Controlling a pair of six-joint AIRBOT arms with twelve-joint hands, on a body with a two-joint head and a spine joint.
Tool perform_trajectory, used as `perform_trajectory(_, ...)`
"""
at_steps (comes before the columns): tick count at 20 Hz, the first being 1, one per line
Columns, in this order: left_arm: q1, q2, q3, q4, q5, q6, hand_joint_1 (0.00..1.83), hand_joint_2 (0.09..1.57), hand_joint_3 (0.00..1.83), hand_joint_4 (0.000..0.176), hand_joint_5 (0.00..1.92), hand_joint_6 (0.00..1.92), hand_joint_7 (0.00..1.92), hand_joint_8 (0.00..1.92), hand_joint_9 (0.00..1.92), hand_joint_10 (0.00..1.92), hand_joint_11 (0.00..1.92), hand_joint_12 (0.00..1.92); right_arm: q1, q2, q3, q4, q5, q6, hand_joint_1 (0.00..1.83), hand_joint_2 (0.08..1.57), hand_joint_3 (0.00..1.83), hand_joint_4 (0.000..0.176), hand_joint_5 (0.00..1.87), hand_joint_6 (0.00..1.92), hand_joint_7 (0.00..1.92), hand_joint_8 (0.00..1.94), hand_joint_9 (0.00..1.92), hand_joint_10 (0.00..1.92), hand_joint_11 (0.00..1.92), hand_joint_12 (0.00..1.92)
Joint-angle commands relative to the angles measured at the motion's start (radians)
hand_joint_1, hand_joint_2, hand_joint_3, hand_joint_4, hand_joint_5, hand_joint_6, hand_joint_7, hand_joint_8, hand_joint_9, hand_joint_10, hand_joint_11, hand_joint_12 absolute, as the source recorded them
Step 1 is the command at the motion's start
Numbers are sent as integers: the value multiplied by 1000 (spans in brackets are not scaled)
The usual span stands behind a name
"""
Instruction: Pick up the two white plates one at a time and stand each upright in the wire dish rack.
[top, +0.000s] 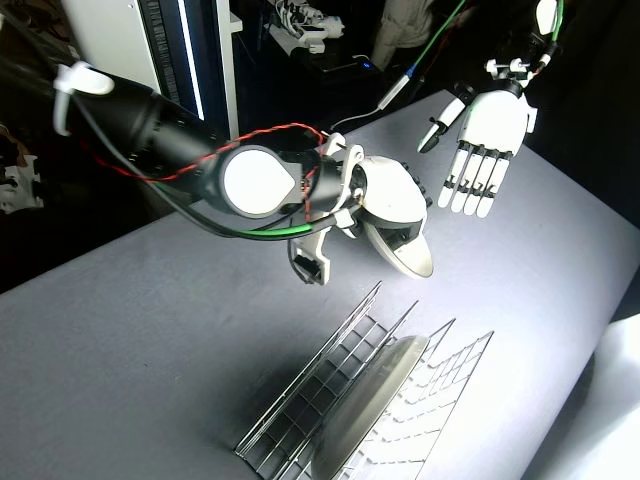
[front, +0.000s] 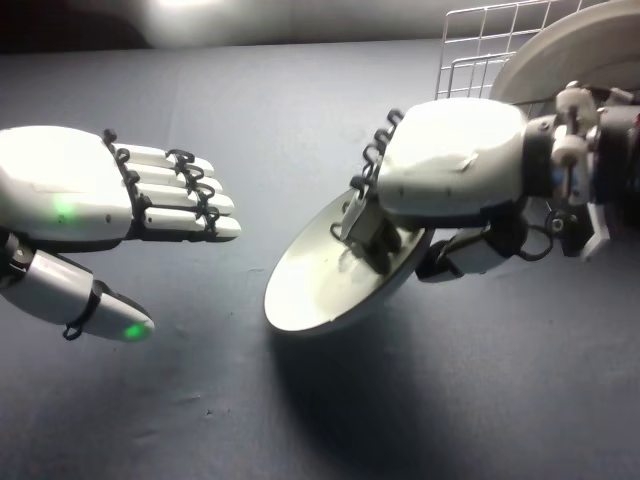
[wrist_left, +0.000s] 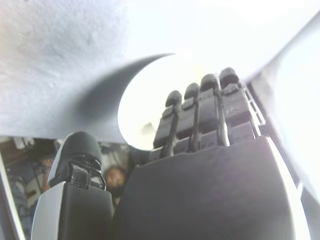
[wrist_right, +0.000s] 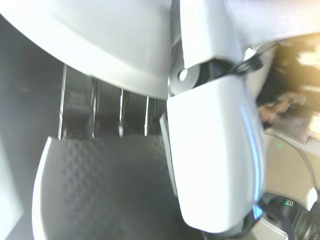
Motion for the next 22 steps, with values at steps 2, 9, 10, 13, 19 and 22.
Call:
perform_trajectory(2, -35, 23, 4, -48, -35, -13, 0, 1246, 0, 0, 36, 8, 1, 0, 0, 0, 0, 0, 33, 17, -26, 82, 102, 4, 1379, 1100, 0, 0, 925, 1015, 1049, 857, 935, 1127, 875, 1188)
perform_trajectory(9, -66, 48, 6, -43, -38, -32, 0, 1248, 1, 0, 78, 2, 49, 1, 3, 0, 0, 0, 63, 108, -123, 234, 111, 4, 1382, 1091, 1, 0, 923, 982, 1051, 839, 992, 1082, 912, 1145)
perform_trajectory(10, -68, 49, 6, -43, -38, -33, 0, 1247, 1, 0, 53, 0, 29, 0, 0, 0, 0, 0, 63, 120, -135, 240, 111, 5, 1379, 1101, 1, 0, 904, 1016, 1033, 868, 965, 1121, 895, 1161)
perform_trajectory(13, -69, 52, 6, -43, -37, -33, 0, 1257, 5, 0, 49, 0, 30, 1, 0, 0, 0, 0, 73, 138, -148, 262, 111, 6, 1382, 1092, 0, 0, 937, 980, 1059, 857, 964, 1080, 912, 1142)
perform_trajectory(19, -69, 59, 11, -43, -39, -33, 0, 1260, 5, 0, 53, 8, 20, 8, 0, 0, 0, 0, 121, 154, -165, 393, 108, 17, 1384, 1082, 0, 0, 977, 946, 1074, 796, 985, 1053, 924, 1098)
perform_trajectory(22, -70, 59, 14, -43, -39, -33, 0, 1259, 3, 0, 47, 4, 24, 7, 0, 0, 0, 0, 128, 165, -179, 443, 104, 20, 1385, 1077, 0, 0, 986, 928, 1099, 782, 979, 1040, 929, 1101)
